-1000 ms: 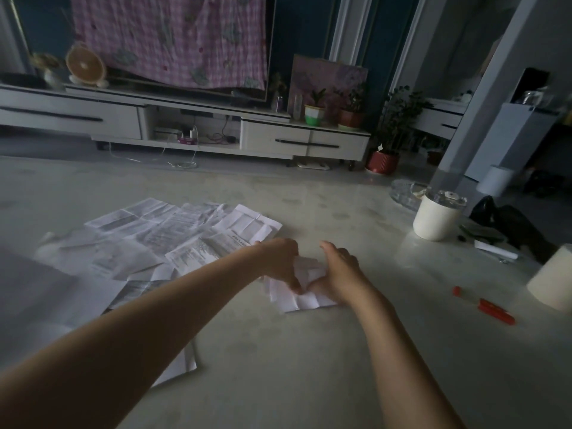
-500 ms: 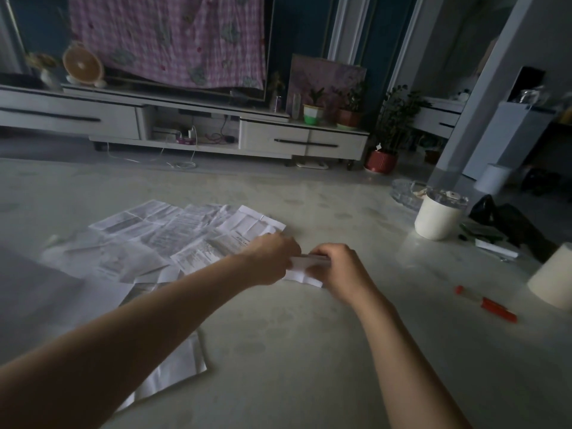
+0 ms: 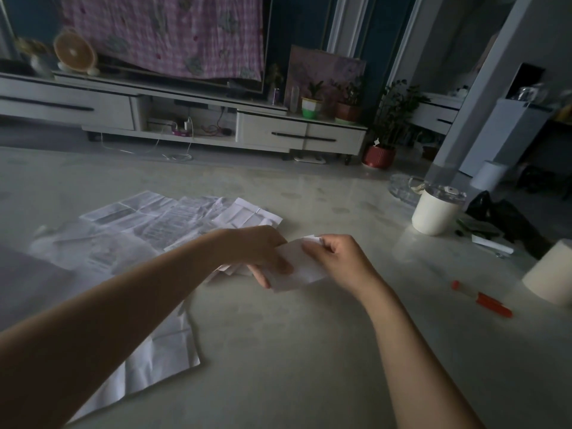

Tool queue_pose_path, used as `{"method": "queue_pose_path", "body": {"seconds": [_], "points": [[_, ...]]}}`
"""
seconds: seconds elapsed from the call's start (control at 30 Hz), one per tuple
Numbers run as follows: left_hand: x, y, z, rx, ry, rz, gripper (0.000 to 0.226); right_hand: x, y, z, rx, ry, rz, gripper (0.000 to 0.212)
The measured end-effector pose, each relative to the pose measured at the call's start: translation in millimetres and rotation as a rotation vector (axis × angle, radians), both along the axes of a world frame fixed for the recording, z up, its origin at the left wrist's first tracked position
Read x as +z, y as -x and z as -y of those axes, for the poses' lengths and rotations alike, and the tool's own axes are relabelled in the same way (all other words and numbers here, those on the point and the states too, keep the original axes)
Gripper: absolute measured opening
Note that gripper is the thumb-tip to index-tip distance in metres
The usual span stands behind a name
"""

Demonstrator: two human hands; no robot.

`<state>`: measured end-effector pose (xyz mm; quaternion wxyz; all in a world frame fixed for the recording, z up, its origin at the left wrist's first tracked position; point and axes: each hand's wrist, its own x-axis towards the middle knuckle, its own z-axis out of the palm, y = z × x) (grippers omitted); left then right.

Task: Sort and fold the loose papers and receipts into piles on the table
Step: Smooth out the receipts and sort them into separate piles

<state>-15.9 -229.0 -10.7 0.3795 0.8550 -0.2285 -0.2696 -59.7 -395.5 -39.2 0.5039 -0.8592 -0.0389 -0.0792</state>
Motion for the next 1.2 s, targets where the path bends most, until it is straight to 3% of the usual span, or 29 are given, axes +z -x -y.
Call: {"method": "queue_pose_path", "body": {"seconds": [0.07, 0.17, 0.27, 0.4, 0.53, 0.67, 0.77, 0.87, 1.0, 1.1, 1.2], "points": [[-2, 1, -1, 0.047, 0.030, -0.045, 0.012, -6, -1, -5, -0.071, 0.056, 0.055, 0.047], [-16, 2, 8, 0.351, 0.094, 0.078, 0.009, -14, -2, -4, -0.237, 0.231, 0.080, 0.032], [-30, 10, 18, 0.569, 0.141, 0.190, 0.016, -17, 5, -5, -0.343, 0.458, -0.027, 0.030], [-44, 28, 36, 0.566, 0.074, 0.498, 0.013, -20, 13, -13, -0.410, 0.784, -0.027, 0.026], [-52, 36, 45, 0.449, -0.119, 0.711, 0.015, -22, 8, -14, -0.477, 0.925, -0.028, 0.024], [-60, 31, 45, 0.499, -0.352, 1.042, 0.034, -30, 5, -14, -0.583, 0.911, -0.050, 0.029], [-61, 35, 49, 0.420, -0.415, 1.077, 0.011, -34, 8, -12, -0.648, 0.916, -0.095, 0.034], [-58, 37, 48, 0.366, -0.465, 1.058, 0.024, -32, 13, -7, -0.648, 0.868, -0.118, 0.028], [-56, 35, 36, 0.403, -0.303, 1.107, 0.005, -18, 20, -2, -0.680, 0.566, -0.083, 0.030], [-49, 40, 23, 0.422, -0.093, 1.043, 0.028, 2, 18, -4, -0.721, 0.355, 0.010, 0.029], [-35, 50, -1, 0.399, 0.048, 1.079, 0.031, 20, 18, -16, -0.694, 0.283, 0.131, 0.027]]}}
